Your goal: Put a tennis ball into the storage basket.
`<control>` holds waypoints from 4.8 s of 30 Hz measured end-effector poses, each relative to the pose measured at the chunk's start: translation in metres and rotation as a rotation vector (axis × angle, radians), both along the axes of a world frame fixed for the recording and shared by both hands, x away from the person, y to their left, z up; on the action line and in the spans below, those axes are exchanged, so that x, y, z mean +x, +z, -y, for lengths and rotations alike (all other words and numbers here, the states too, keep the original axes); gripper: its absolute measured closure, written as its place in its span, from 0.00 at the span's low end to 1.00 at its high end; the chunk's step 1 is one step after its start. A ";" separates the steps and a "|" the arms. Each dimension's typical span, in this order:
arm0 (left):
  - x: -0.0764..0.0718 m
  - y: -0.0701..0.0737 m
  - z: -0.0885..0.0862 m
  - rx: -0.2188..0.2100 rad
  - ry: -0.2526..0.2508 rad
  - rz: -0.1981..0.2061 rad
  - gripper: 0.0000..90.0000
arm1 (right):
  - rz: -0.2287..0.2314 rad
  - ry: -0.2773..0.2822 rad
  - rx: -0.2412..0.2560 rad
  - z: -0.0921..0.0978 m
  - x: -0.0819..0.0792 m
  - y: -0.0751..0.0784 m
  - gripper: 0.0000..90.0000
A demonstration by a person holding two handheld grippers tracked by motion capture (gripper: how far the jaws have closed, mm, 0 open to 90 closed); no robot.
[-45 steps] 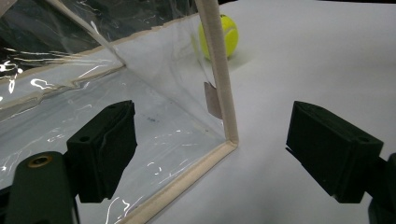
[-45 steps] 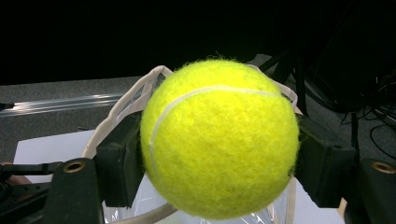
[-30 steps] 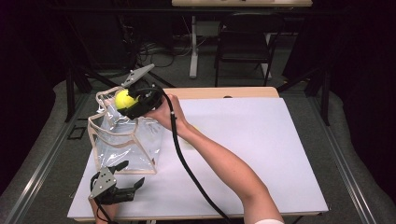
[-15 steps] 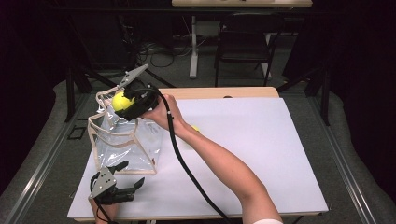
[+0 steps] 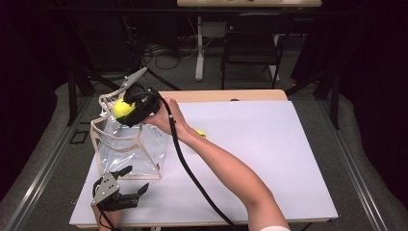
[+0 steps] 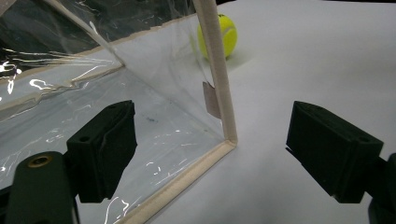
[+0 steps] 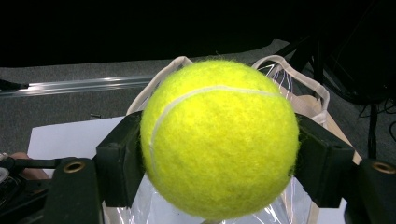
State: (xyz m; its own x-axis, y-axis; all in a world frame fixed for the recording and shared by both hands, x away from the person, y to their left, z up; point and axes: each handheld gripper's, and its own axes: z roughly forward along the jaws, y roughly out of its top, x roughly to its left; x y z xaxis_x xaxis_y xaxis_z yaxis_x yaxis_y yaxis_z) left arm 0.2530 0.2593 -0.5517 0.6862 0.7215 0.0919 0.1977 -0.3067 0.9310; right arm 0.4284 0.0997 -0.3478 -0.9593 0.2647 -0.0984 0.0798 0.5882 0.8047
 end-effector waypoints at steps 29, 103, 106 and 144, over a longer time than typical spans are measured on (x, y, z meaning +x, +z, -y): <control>0.000 0.000 0.000 0.001 -0.002 0.002 0.18 | -0.029 0.019 -0.095 -0.019 -0.001 -0.012 0.29; -0.001 0.001 0.001 0.005 0.002 0.007 0.18 | -0.104 -0.053 0.016 0.098 -0.004 -0.037 0.00; -0.001 0.001 0.001 0.007 0.001 0.007 0.18 | -0.105 -0.064 0.011 0.106 -0.005 -0.042 0.00; -0.004 -0.001 -0.002 0.009 0.009 0.002 0.18 | -0.141 -0.149 -0.005 0.162 -0.011 -0.083 0.00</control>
